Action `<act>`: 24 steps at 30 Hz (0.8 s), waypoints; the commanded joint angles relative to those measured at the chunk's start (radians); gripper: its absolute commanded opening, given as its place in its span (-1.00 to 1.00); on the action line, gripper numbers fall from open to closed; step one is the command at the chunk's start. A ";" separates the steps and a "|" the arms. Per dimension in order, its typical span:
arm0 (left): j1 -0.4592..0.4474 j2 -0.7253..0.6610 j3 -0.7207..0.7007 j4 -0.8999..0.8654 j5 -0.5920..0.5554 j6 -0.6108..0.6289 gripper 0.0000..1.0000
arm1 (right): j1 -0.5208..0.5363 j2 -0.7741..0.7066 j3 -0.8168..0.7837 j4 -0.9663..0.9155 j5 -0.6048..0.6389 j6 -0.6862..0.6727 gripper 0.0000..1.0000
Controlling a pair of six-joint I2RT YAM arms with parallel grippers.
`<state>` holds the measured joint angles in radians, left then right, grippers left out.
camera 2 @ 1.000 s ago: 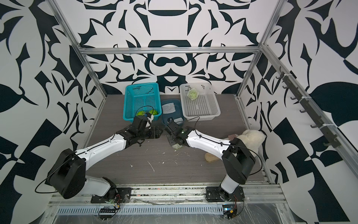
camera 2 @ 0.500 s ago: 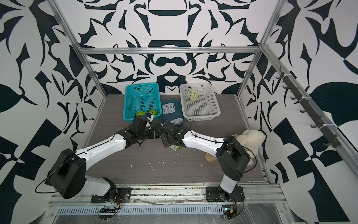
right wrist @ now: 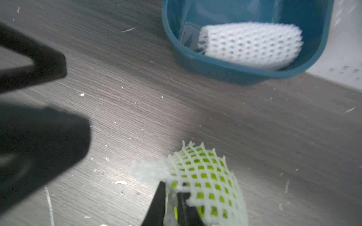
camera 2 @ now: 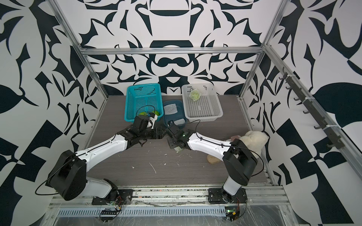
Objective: Sleeve custard apples in foam nets
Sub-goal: Put on the foam net on the custard apple.
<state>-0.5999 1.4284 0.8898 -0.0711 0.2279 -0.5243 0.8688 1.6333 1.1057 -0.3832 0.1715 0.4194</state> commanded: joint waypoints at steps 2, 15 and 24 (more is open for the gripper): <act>-0.010 0.029 -0.016 0.039 0.160 0.013 0.49 | -0.022 -0.071 -0.040 0.070 -0.092 0.023 -0.41; -0.031 0.066 -0.019 0.031 0.172 0.011 0.47 | -0.123 -0.184 -0.144 0.177 -0.250 0.108 -0.12; -0.047 0.090 -0.001 0.027 0.174 0.010 0.46 | -0.159 -0.213 -0.147 0.196 -0.284 0.124 -0.11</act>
<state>-0.6373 1.5028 0.8822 -0.0418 0.3859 -0.5243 0.7208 1.4570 0.9600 -0.2340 -0.0818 0.5228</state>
